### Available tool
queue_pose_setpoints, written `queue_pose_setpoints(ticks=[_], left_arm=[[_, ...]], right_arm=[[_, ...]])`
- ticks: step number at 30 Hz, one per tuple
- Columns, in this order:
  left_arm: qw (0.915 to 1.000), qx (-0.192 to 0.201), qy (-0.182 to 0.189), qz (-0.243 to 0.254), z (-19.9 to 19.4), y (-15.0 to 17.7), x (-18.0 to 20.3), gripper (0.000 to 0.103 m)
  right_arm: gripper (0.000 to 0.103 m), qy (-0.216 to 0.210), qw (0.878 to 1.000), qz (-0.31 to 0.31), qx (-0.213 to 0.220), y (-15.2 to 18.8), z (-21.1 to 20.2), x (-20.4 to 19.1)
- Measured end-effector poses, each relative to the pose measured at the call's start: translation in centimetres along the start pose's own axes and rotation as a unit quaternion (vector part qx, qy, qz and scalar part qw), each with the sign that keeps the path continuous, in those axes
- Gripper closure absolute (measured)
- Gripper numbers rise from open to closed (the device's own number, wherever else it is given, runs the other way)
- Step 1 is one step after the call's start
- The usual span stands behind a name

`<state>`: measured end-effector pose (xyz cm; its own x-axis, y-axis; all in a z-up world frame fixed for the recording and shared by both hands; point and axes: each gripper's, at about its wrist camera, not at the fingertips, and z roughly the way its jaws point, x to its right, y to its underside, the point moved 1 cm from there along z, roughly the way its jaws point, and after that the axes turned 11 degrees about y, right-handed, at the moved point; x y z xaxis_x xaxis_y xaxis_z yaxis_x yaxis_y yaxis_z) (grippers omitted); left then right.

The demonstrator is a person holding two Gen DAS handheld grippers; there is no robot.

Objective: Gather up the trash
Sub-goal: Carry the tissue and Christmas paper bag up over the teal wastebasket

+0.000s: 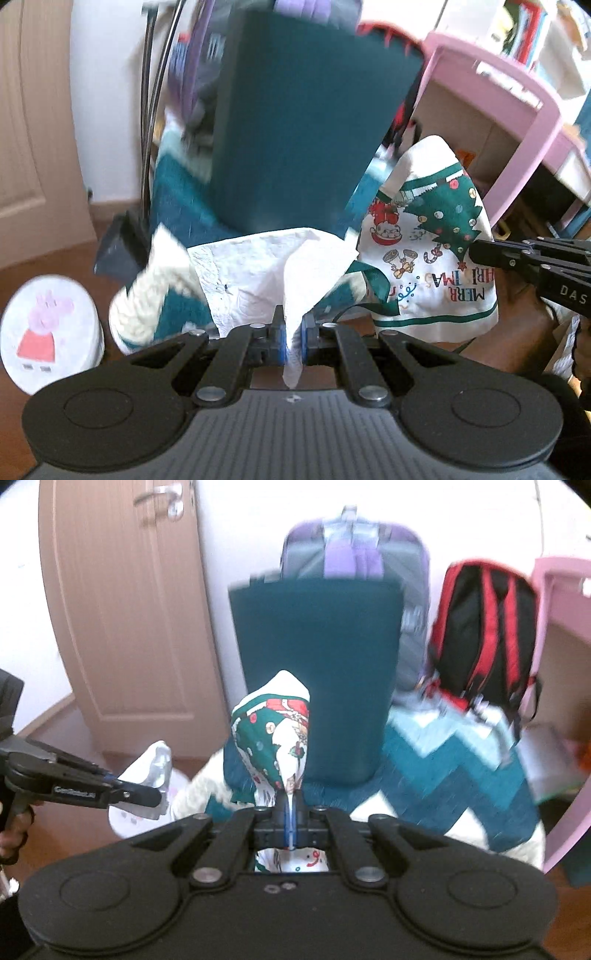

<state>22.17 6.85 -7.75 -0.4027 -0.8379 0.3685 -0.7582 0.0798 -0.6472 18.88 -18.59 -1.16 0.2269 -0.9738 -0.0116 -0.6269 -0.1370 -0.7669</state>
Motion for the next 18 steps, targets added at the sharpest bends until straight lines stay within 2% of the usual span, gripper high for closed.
queue_pose_setpoints(ticks=[6,11,18], left_arm=[[0.9979,0.058,-0.002,0.031,-4.1,-3.8,4.1,0.096],[0.9927,0.107,0.000,0.055,-6.5,-8.1,7.4,0.096],[0.9829,0.168,0.014,0.073,-8.0,-15.7,10.5,0.096]], right_arm=[[0.102,0.016,0.998,-0.004,0.065,-5.0,-4.1,1.6],[0.102,0.027,0.992,0.001,0.120,-10.1,-6.4,2.5],[0.102,0.047,0.981,0.005,0.189,-18.0,-6.9,3.4]])
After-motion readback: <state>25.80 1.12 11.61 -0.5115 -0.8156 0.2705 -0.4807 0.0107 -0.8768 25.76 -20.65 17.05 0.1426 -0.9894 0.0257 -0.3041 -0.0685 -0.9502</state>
